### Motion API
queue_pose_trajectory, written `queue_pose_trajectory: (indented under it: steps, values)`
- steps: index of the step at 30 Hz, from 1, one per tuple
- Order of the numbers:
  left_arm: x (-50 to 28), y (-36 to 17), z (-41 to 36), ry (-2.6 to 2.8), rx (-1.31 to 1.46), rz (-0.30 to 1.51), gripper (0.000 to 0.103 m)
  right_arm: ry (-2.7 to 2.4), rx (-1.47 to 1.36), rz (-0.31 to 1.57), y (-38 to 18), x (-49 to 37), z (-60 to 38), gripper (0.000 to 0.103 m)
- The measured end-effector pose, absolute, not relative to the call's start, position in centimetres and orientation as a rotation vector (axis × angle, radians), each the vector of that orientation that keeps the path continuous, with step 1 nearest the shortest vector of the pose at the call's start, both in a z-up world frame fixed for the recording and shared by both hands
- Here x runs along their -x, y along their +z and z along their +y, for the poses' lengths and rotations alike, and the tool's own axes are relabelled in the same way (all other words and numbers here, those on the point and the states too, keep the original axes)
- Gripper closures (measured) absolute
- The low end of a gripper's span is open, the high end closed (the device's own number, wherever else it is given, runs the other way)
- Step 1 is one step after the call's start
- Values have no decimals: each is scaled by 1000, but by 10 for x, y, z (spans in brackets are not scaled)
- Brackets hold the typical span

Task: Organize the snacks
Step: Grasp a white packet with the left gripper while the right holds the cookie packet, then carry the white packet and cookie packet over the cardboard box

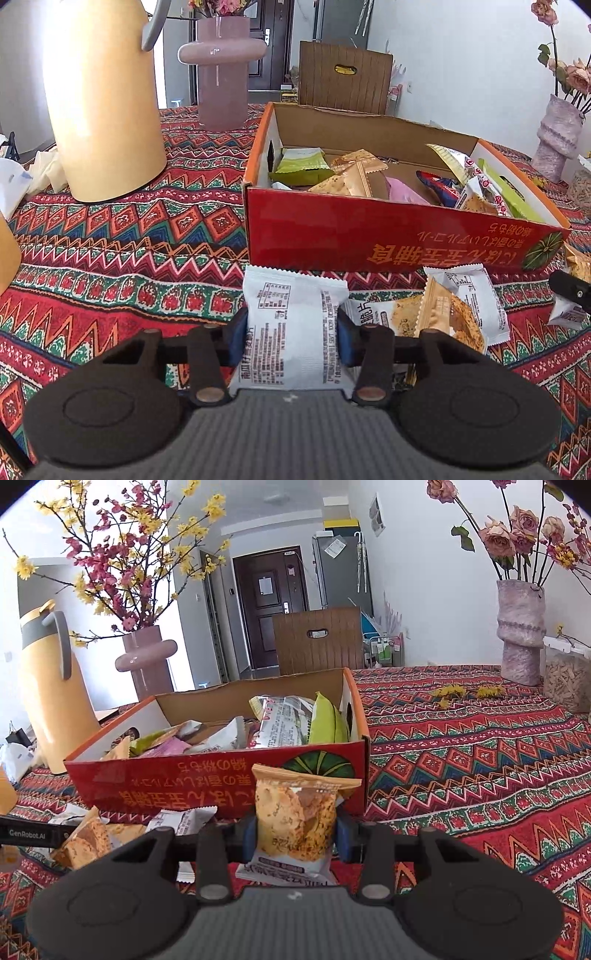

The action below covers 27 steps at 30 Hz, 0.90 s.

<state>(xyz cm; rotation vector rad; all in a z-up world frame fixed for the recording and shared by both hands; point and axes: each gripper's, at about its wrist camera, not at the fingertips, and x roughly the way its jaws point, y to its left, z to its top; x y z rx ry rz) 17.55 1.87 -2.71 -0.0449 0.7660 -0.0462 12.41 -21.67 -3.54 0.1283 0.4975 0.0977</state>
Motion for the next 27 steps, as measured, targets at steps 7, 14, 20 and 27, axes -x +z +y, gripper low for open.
queue_pose_trajectory:
  steps: [7,14,20,27]
  values:
    - [-165,-17,22,-34,50,733,56,98,-125,486,-35,-122,-216,63]
    - [-161,-4,23,-36,59,706,56,114,-119,486,-29,-118,-216,63]
    - [-161,20,20,-50,60,655,56,121,-100,469,-12,-118,-216,63]
    - [-173,44,14,-64,55,604,56,119,-74,429,12,-132,-216,63]
